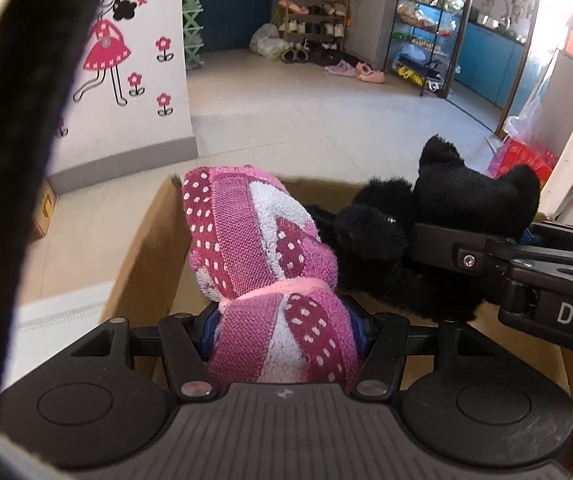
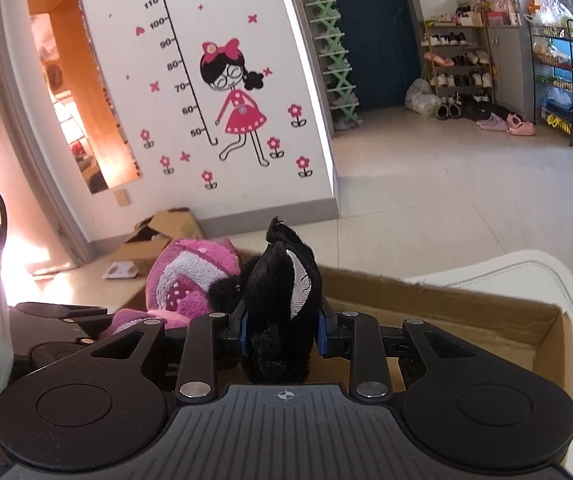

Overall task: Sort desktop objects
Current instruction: 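Carry both plushes over the cardboard box and lower them inside, then open both tools to release the plushes into the box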

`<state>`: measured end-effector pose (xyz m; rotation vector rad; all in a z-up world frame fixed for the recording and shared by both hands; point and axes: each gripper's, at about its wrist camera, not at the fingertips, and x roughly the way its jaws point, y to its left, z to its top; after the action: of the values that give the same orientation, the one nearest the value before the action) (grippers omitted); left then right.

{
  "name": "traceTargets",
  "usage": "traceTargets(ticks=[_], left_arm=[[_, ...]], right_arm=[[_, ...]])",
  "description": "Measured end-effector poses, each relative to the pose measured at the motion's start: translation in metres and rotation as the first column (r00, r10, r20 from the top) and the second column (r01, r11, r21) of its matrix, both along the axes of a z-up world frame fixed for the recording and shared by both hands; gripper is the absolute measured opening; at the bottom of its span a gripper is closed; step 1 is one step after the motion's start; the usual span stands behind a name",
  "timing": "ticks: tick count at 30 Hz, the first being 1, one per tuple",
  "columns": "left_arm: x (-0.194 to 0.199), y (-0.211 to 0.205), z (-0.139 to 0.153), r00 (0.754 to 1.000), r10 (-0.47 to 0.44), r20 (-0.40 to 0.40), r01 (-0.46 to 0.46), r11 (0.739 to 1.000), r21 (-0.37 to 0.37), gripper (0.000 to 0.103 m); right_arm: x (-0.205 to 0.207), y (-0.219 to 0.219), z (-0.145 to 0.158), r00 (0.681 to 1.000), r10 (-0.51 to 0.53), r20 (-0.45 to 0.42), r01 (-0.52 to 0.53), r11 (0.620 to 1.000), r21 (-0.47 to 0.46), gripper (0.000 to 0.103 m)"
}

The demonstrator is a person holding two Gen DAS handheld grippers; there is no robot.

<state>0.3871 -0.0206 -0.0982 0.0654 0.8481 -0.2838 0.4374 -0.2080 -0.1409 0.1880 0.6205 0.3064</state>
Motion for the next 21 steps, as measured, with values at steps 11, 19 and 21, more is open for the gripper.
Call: traceTargets(ticks=[11,19,21], left_arm=[[-0.017,0.016,0.005,0.999,0.042,-0.027,-0.042,0.999,-0.016,0.057],[-0.011,0.015,0.013,0.999,0.045,-0.014,-0.045,0.999,-0.003,0.056],[-0.002,0.016,0.014,0.998,0.053,-0.017,-0.053,0.999,0.000,0.056]], right_arm=[[-0.002,0.002,-0.003,1.000,0.019,-0.016,-0.019,1.000,0.000,0.036],[-0.004,0.008,0.000,0.999,0.052,-0.007,-0.052,0.999,-0.002,0.037],[-0.001,0.011,0.000,0.998,0.057,-0.006,-0.057,0.998,-0.010,0.038]])
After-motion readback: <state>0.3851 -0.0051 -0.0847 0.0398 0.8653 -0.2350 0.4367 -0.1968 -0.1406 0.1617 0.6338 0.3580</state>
